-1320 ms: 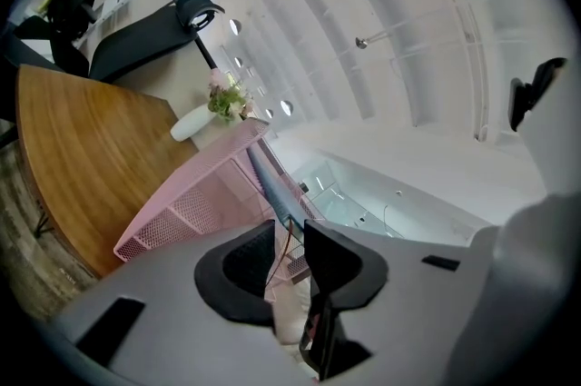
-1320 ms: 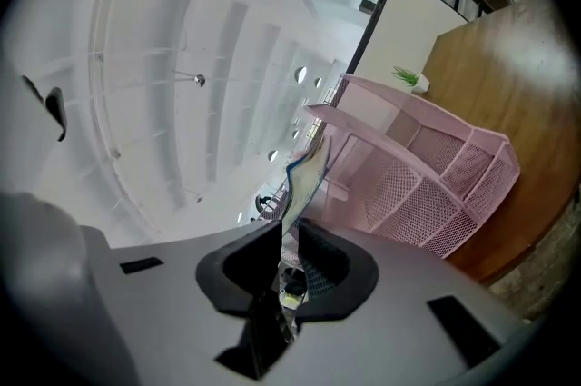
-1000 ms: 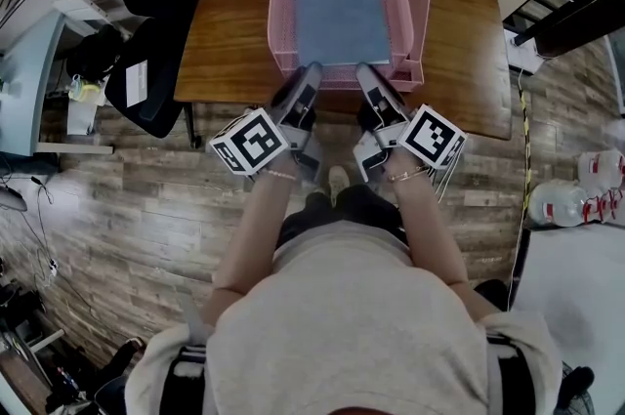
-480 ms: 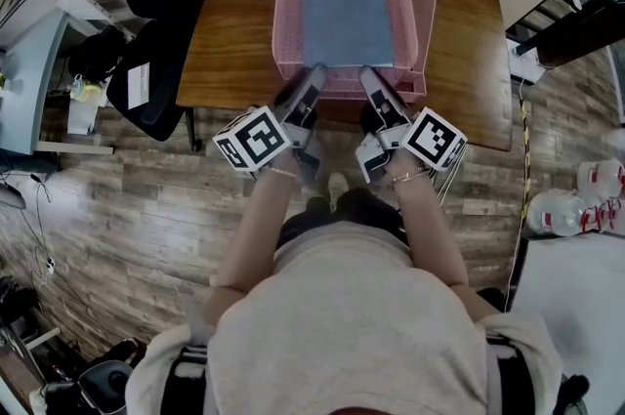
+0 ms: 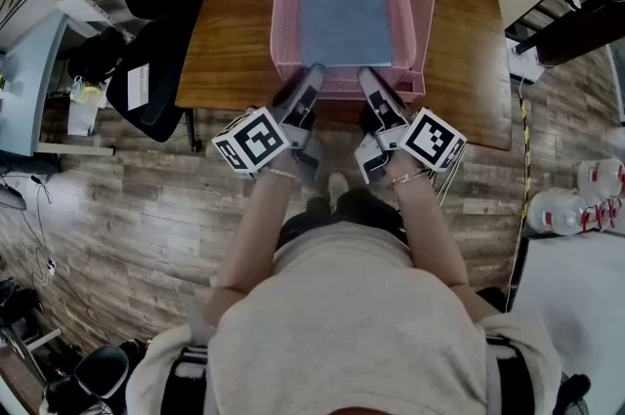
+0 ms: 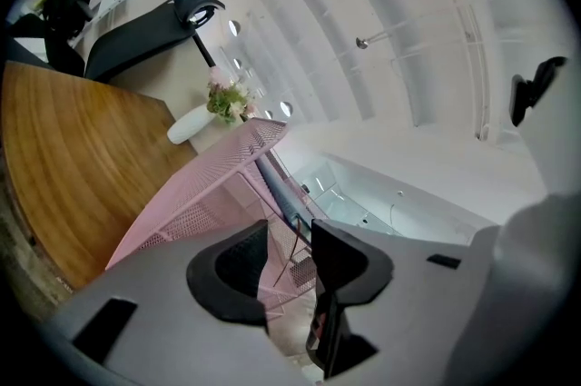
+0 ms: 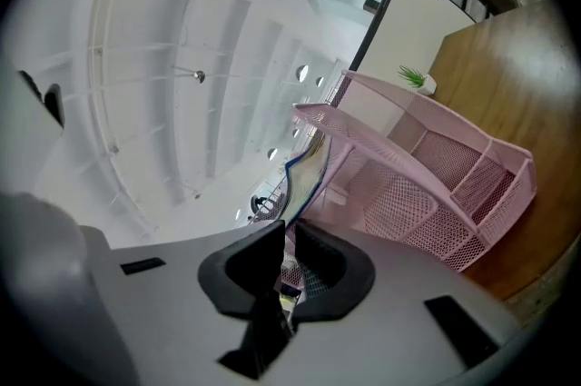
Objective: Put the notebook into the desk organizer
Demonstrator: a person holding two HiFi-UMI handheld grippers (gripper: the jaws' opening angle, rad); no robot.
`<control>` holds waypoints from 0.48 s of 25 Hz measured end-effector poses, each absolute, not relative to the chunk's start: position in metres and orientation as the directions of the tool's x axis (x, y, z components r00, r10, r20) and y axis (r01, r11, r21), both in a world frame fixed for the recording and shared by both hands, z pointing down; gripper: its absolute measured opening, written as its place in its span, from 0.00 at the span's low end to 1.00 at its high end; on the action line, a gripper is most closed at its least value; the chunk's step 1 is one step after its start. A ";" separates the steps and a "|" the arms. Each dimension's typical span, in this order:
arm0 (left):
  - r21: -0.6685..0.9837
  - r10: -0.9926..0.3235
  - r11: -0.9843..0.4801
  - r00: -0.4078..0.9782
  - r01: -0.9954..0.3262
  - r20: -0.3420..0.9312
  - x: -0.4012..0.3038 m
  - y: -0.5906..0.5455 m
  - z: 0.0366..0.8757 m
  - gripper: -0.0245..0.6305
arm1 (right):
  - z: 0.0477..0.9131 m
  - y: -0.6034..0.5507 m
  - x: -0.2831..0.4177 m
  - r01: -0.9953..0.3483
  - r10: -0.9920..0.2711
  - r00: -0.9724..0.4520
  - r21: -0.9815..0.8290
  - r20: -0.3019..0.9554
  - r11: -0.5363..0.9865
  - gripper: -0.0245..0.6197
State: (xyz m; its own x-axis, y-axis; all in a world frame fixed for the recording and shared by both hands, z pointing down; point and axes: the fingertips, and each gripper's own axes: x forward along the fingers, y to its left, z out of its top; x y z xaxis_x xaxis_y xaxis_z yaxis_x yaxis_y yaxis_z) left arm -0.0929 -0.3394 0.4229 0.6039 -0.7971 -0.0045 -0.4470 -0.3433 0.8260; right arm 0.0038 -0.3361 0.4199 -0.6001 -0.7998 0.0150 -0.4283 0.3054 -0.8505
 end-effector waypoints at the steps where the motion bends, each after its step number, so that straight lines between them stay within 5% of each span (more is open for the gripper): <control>1: 0.822 -0.797 -0.346 0.604 -0.453 -0.003 -0.093 -0.339 0.422 0.27 | 0.420 -0.336 0.004 -0.434 -0.800 -0.600 -0.848 0.019 0.305 0.08; 12: 0.789 -0.777 -0.368 0.629 -0.492 0.029 -0.086 -0.319 0.421 0.31 | 0.413 -0.321 0.004 -0.543 -0.803 -0.595 -0.757 0.042 0.363 0.15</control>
State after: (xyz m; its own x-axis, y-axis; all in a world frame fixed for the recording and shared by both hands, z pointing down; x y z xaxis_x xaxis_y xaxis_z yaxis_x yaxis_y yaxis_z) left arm -0.0861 -0.3195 0.4212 0.6287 -0.7771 0.0294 -0.4917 -0.3680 0.7892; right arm 0.0040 -0.3209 0.4134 -0.5949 -0.8027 0.0421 -0.5434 0.3630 -0.7569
